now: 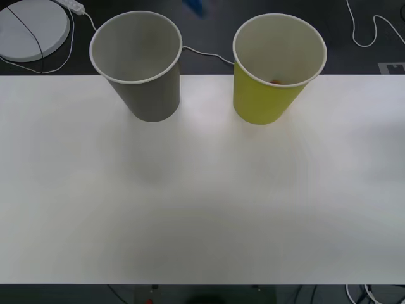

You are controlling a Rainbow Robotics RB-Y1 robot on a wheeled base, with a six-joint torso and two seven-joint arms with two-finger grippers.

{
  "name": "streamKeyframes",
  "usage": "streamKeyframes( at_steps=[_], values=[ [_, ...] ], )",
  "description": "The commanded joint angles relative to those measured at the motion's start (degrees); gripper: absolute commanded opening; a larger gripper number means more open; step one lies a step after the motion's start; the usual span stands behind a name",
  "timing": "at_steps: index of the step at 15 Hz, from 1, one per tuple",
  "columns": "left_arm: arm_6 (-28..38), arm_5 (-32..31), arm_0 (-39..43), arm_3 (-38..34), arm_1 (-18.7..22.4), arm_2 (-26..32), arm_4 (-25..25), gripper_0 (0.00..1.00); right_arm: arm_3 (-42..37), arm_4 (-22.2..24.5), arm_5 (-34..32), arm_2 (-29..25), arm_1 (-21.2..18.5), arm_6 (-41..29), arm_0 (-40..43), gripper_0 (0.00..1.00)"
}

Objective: Put the can into the green bin and the plastic bottle into the gray bin

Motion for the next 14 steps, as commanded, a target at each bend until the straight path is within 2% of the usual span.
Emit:
streamKeyframes(
  at_steps=[1, 3, 5, 7, 10, 14],
  values=[
    [0.19, 0.35, 6.96, -13.06, 8.73, 0.36, 2.96, 1.00, 0.00, 0.00, 0.00, 0.00, 0.00, 0.00, 0.00, 1.00],
    [-0.51, 0.26, 8.63, -16.31, 13.56, 0.72, 7.36, 1.00, 0.00, 0.00, 0.00, 0.00, 0.00, 0.00, 0.00, 1.00],
    [-5.43, -0.44, 11.79, -19.48, 19.54, 1.77, 13.51, 1.00, 0.00, 0.00, 0.00, 0.00, 0.00, 0.00, 0.00, 1.00],
    [-10.70, -0.70, 17.50, -22.20, 23.49, 6.43, 19.13, 1.00, 0.00, 0.00, 0.00, 0.00, 0.00, 0.00, 0.00, 1.00],
    [-18.26, -0.70, 29.37, -26.68, 25.52, 15.92, 23.79, 1.00, 0.00, 0.00, 0.00, 0.00, 0.00, 0.00, 0.00, 1.00],
    [-28.63, -0.70, 47.47, -34.77, 26.13, 29.90, 25.02, 1.00, 0.00, 0.00, 0.00, 0.00, 0.00, 0.00, 0.00, 1.00]
  ],
)
